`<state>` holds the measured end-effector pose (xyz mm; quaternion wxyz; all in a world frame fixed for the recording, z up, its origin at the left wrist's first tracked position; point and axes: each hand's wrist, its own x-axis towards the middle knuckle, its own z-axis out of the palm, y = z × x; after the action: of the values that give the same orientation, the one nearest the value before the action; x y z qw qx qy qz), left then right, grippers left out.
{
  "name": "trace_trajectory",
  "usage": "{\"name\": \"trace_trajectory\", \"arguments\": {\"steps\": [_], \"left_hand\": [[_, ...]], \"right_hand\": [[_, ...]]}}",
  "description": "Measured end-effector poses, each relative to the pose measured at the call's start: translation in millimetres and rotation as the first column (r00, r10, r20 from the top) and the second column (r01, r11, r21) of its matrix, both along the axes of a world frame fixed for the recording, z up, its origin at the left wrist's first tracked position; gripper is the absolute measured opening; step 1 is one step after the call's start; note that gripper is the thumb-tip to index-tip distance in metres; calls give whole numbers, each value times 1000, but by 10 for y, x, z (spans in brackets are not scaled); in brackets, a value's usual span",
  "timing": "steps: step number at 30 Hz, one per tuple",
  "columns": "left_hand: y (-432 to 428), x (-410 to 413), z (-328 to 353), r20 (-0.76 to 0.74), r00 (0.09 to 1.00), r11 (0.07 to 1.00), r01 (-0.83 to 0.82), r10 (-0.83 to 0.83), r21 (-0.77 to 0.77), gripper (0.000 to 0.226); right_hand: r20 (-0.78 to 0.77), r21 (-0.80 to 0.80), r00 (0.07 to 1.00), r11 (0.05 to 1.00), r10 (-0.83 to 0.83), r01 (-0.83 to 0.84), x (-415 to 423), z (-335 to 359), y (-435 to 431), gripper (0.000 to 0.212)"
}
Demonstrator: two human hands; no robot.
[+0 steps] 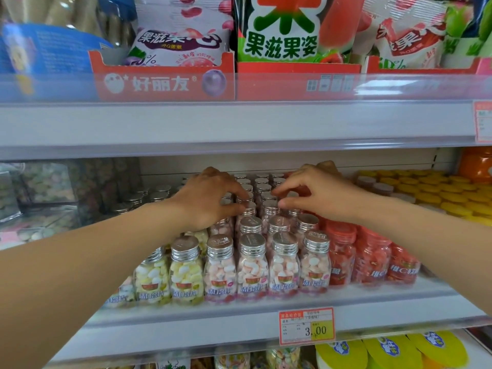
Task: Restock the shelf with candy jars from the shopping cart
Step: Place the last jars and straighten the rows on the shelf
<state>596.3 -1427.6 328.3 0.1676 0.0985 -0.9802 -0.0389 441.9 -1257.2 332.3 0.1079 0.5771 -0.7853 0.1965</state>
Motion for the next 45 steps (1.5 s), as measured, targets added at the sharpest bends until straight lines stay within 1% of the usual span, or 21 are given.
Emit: {"name": "trace_trajectory", "arguments": {"steps": [2,5,7,10,14,16,19,21,23,24,26,27,28,30,32,33,37,39,41,43,45], "left_hand": [[-24,-26,-7,8,1000,1000,-2,2,19,27],[-44,-65,-7,-16,1000,999,-20,20,35,28],[-48,-88,0,-25,999,998,-25,27,60,29],[-59,-101,11,-26,1000,997,-15,17,72,32],[-66,-58,8,-5,1000,980,5,-4,199,50],[-61,-41,3,-7,1000,975,27,-26,222,48],[-70,-37,-8,-12,999,981,41,-39,192,37],[-117,-39,-16,-14,999,975,36,-33,220,35],[-158,-62,-18,-80,996,959,52,-31,279,27],[-164,-84,-17,-125,992,959,54,-19,278,22],[-139,-125,-11,-155,988,979,7,26,205,13],[-127,-146,-13,-158,986,988,-24,48,153,11],[-107,-167,-8,-164,985,992,-42,61,115,13],[-88,-206,6,-159,984,994,-67,79,82,20],[-98,-246,17,-105,987,991,-117,124,65,27],[-108,-272,15,-79,986,988,-140,145,58,28],[-120,-351,-15,-53,983,982,-174,178,66,23],[-152,-381,-37,-54,982,980,-175,181,96,22],[-176,-389,-47,-63,983,982,-166,171,86,23],[-201,-389,-63,-63,983,983,-166,171,82,27],[-222,-387,-80,-71,981,981,-173,180,92,28]], "right_hand": [[16,33,1000,999,21,-22,-9,-32,-65,33],[-61,52,998,998,-19,22,-18,-58,-132,36],[-60,48,998,999,-21,24,-24,-58,-161,35],[12,63,1000,998,28,-28,-25,-32,-146,34],[155,72,978,986,138,-151,-20,14,-46,30],[195,80,966,979,169,-187,-34,17,-25,29],[232,89,957,975,177,-202,-48,26,7,32],[247,27,958,987,149,-161,-86,40,16,32],[182,-68,981,996,73,-61,-164,32,-4,25],[126,-85,992,996,11,0,-205,18,-17,22],[14,-29,995,995,-99,99,-252,-12,-31,20],[-13,5,993,993,-120,120,-269,-30,-40,18],[-17,12,992,993,-121,122,-282,-40,-43,17],[7,-33,995,994,-102,102,-310,-34,-47,15],[8,-86,994,990,-112,113,-376,-34,-72,9],[7,-93,991,987,-131,131,-406,-38,-86,10],[17,-42,987,986,-160,160,-470,-53,-145,19],[-18,-7,981,981,-193,193,-478,-58,-176,18],[-39,7,979,980,-199,200,-494,-58,-199,22],[4,16,982,982,-186,186,-519,-66,-221,27],[40,45,982,982,-184,183,-542,-83,-242,24]]}}
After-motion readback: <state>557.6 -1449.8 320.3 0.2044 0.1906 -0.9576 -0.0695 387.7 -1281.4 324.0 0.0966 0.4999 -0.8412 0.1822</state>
